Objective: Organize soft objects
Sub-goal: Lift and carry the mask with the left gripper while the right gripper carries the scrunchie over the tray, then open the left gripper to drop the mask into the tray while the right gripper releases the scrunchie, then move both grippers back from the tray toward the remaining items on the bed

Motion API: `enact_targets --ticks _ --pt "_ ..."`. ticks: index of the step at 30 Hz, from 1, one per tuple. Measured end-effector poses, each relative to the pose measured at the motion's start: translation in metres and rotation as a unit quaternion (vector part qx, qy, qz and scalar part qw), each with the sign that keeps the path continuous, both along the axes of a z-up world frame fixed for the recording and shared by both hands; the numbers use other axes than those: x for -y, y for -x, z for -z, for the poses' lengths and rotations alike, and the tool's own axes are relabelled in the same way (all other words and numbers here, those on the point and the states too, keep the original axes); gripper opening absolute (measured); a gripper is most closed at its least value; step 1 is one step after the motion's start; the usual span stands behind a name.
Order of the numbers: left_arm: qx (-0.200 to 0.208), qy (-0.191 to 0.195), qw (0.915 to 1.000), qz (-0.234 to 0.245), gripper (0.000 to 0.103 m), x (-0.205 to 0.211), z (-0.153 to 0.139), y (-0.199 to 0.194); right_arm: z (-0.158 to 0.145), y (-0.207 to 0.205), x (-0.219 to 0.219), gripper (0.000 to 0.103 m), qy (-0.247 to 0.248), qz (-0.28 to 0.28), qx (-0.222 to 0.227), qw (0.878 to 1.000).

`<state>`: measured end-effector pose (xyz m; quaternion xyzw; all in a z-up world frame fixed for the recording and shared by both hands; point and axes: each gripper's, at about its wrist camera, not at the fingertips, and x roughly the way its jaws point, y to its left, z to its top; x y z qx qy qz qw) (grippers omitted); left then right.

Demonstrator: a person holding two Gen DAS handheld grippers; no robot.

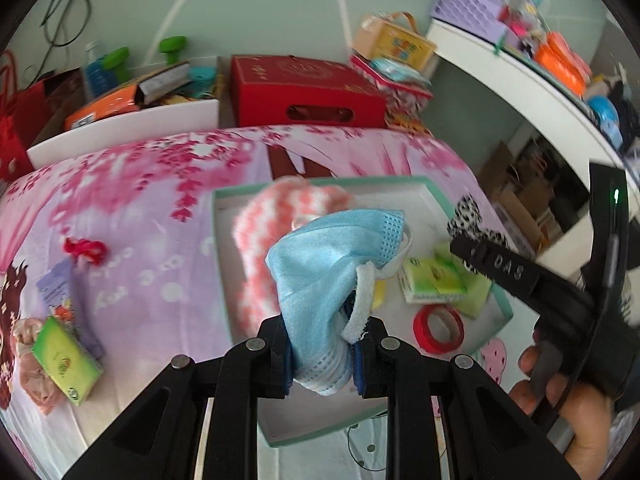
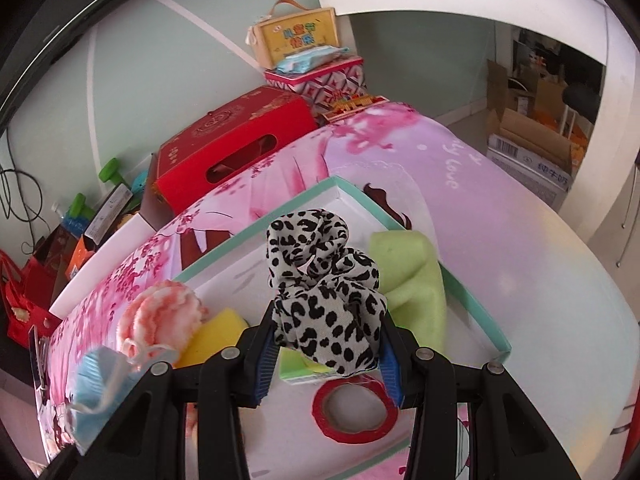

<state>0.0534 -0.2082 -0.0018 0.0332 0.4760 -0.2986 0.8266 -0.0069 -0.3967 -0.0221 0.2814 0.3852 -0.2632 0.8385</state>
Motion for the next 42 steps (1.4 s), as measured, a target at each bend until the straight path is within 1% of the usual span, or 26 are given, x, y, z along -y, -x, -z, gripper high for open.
enact_targets --ticks 7,11,13,15,17,19,20,23,26,27,29,32,34,35,39,42 --pt "-0.006 -0.019 0.9998 0.004 0.023 0.008 0.018 -0.001 0.002 -0.002 -0.002 0.047 -0.002 -0.010 -0.001 1.000" --pt "-0.020 -0.031 0.9993 -0.001 0.024 0.007 0.029 -0.004 0.001 -0.004 -0.005 0.047 0.000 -0.016 -0.003 1.000" --pt "-0.029 -0.034 0.9990 -0.004 0.028 0.006 0.033 -0.006 0.000 -0.005 -0.006 0.048 0.001 -0.017 -0.003 1.000" --pt "-0.039 -0.037 0.9985 -0.006 0.041 0.005 0.036 -0.007 -0.001 -0.004 -0.006 0.053 0.000 -0.015 0.000 1.000" --pt "-0.044 -0.034 0.9984 -0.009 0.050 0.004 0.036 -0.007 -0.002 -0.003 -0.005 0.069 0.003 -0.009 0.000 1.000" --pt "-0.045 -0.035 0.9984 -0.008 0.052 0.004 0.035 -0.007 -0.004 -0.003 -0.004 0.073 0.006 -0.007 0.000 1.000" --pt "-0.045 -0.036 0.9983 -0.007 0.053 0.005 0.035 -0.006 -0.004 -0.003 -0.004 0.077 0.008 -0.005 -0.002 1.000" --pt "-0.046 -0.045 0.9979 -0.005 0.067 0.005 0.033 -0.006 -0.003 -0.004 -0.004 0.084 0.012 0.000 -0.014 1.000" --pt "-0.041 -0.047 0.9980 -0.002 0.070 0.005 0.028 -0.005 -0.001 -0.004 -0.002 0.088 0.015 0.004 -0.024 1.000" --pt "-0.038 -0.048 0.9982 -0.001 0.075 0.005 0.026 -0.005 0.000 -0.004 -0.002 0.090 0.017 0.006 -0.028 0.999" --pt "-0.033 -0.047 0.9984 0.001 0.080 0.003 0.021 -0.004 0.001 -0.004 -0.001 0.098 0.020 0.010 -0.033 0.999" --pt "-0.029 -0.042 0.9987 -0.002 0.080 0.000 0.016 -0.006 0.001 -0.003 0.000 0.100 0.021 0.013 -0.034 0.999" --pt "-0.023 -0.040 0.9989 -0.009 0.085 -0.004 0.012 -0.008 0.002 -0.003 0.000 0.100 0.020 0.013 -0.036 0.999" --pt "-0.020 -0.040 0.9989 -0.016 0.092 -0.007 0.011 -0.009 0.003 -0.003 0.000 0.100 0.020 0.013 -0.038 0.999" --pt "-0.007 -0.032 0.9979 -0.055 0.093 -0.023 0.005 -0.020 0.005 -0.005 -0.002 0.101 0.021 0.010 -0.049 0.999" --pt "-0.002 -0.029 0.9946 -0.100 0.096 -0.043 0.003 -0.032 0.008 -0.007 -0.004 0.103 0.021 0.006 -0.058 0.998"
